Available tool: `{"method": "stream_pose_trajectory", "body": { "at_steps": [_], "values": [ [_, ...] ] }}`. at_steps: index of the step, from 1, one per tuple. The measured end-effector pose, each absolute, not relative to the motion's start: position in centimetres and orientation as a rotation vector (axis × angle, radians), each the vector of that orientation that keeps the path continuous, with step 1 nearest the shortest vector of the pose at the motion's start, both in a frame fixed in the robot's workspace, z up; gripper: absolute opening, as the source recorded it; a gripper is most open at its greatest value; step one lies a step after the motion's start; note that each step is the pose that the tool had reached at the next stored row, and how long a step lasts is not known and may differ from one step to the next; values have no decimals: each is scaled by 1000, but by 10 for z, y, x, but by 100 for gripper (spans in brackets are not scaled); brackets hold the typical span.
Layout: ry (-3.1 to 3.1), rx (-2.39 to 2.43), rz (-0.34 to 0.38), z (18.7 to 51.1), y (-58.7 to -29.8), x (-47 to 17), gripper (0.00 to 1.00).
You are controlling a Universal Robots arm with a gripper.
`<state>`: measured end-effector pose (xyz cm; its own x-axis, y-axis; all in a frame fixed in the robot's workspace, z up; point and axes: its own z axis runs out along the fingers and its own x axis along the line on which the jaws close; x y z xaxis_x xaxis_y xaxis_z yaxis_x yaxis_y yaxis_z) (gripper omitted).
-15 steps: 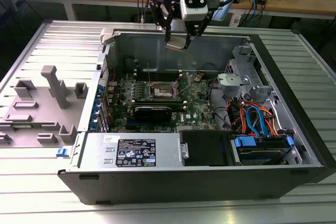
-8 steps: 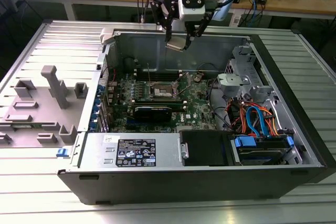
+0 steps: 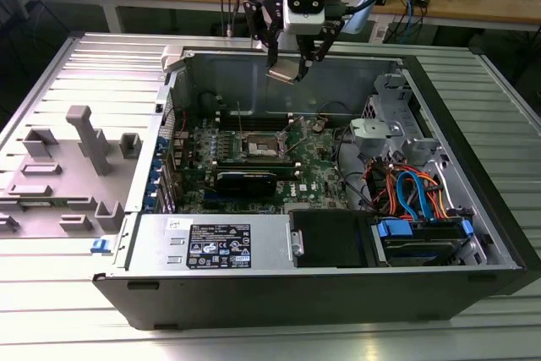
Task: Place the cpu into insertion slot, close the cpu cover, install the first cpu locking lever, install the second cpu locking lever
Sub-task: 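Place the cpu into insertion slot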
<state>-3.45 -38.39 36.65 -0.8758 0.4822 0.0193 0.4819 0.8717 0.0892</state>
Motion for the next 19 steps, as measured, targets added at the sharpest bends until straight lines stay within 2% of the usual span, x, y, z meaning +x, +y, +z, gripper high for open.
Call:
{"method": "stream_pose_trajectory", "body": {
  "at_steps": [19],
  "values": [
    [2994,915,143,366,-384,-35,54]
  ]
}}
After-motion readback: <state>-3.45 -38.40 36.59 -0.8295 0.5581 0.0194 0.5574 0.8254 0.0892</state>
